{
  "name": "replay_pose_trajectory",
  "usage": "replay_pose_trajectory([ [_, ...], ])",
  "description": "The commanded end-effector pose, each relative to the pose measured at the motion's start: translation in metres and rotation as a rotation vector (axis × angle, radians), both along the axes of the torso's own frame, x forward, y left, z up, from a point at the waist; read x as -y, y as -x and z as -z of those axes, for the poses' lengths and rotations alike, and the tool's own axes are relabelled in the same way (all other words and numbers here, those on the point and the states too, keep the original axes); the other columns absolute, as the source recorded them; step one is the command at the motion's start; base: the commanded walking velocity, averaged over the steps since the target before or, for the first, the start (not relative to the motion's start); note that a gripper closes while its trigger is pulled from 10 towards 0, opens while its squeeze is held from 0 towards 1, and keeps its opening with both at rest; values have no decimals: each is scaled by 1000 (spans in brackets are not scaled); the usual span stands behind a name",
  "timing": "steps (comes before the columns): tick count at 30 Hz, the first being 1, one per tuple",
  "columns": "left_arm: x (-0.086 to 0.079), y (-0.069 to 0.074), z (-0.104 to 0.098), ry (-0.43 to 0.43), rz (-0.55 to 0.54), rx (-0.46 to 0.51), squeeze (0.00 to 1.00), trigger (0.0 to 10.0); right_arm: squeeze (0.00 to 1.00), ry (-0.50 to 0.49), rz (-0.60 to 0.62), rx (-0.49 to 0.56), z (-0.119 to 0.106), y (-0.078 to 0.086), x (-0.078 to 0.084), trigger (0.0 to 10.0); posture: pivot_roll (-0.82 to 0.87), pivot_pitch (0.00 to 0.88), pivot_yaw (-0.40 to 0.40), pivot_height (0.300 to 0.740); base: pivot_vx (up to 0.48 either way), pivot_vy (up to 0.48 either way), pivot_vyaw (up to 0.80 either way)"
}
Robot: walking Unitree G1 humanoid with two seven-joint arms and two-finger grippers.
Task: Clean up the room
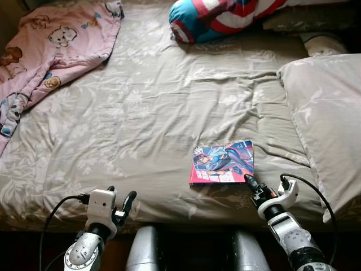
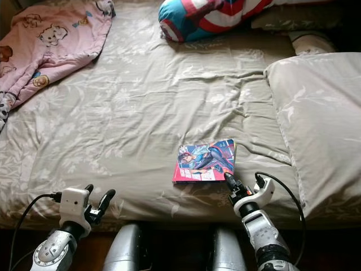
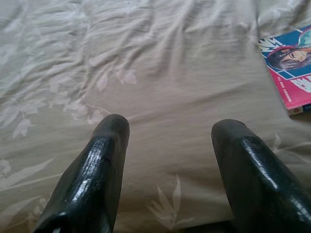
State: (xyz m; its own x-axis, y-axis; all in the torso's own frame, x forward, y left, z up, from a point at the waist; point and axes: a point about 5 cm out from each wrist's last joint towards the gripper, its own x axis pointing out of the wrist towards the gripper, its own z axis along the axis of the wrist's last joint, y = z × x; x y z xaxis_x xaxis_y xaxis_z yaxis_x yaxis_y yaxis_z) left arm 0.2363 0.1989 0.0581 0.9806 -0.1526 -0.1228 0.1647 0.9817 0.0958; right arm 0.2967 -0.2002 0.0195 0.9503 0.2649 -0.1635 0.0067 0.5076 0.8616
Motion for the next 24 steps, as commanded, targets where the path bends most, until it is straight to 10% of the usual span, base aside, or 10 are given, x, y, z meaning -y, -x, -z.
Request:
replay_pose_trajectory([
  [1,-4,7,4,-16,1,-34,0,10000,0,-19,-31,-16,5,3,-4,10000,114,287,74,623,0,0,0],
  [24,-1,14,5,-19,6,-63,0,10000,0,88,-32,-177,31,24,4,10000,122,302,61,623,0,0,0],
])
